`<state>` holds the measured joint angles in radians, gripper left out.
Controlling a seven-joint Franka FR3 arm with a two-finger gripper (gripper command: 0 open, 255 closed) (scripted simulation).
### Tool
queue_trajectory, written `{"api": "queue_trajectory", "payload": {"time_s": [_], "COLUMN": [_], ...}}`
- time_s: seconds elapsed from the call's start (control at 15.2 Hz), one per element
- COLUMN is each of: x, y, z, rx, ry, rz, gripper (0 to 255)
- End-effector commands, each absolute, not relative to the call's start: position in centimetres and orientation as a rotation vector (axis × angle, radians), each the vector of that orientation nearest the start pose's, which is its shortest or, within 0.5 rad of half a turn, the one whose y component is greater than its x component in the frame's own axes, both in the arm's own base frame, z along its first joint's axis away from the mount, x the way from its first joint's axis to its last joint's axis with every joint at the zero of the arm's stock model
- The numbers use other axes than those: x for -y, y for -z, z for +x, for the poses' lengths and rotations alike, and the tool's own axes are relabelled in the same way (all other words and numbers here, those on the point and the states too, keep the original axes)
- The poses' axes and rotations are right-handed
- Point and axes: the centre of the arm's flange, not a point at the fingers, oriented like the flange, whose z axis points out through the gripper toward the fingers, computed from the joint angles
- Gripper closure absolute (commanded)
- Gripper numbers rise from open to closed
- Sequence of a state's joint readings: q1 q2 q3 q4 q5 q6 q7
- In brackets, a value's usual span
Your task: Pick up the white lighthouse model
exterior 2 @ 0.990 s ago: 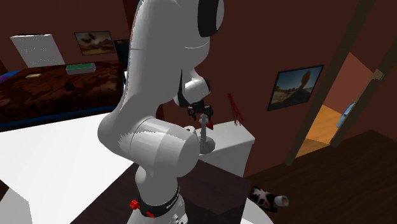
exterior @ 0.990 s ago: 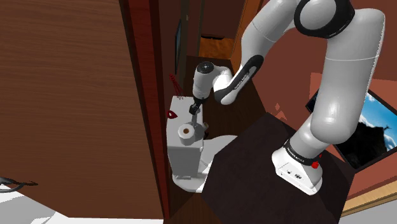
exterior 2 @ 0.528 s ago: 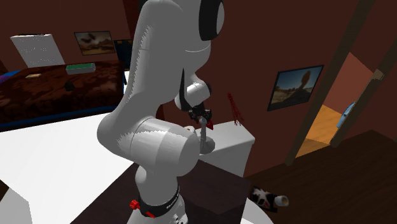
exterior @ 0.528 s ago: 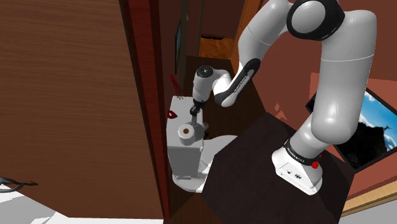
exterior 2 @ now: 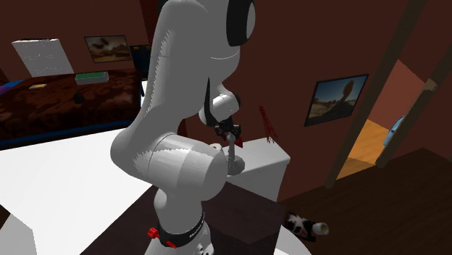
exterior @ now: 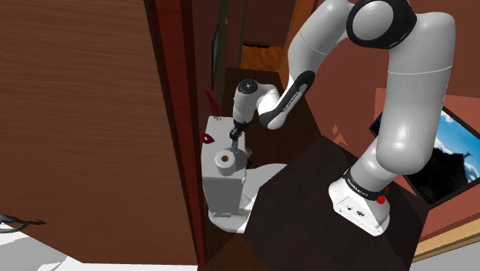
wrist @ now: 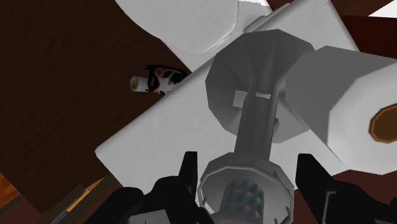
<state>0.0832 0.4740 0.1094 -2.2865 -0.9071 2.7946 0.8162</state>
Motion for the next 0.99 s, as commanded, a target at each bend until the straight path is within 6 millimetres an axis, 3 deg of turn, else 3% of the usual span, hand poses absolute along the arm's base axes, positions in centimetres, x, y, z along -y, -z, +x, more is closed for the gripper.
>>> {"api": "queue_trajectory", "payload": {"time_s": [0.0,0.92], "x": [-13.7,-13.7], "y": [-14.8,-22.2], "z": [49.6,49.6], "rx": [0.359,0.359], "ry": [0.292,0.292], "rz": [-3.320,-3.320], "gripper": [255,255]}}
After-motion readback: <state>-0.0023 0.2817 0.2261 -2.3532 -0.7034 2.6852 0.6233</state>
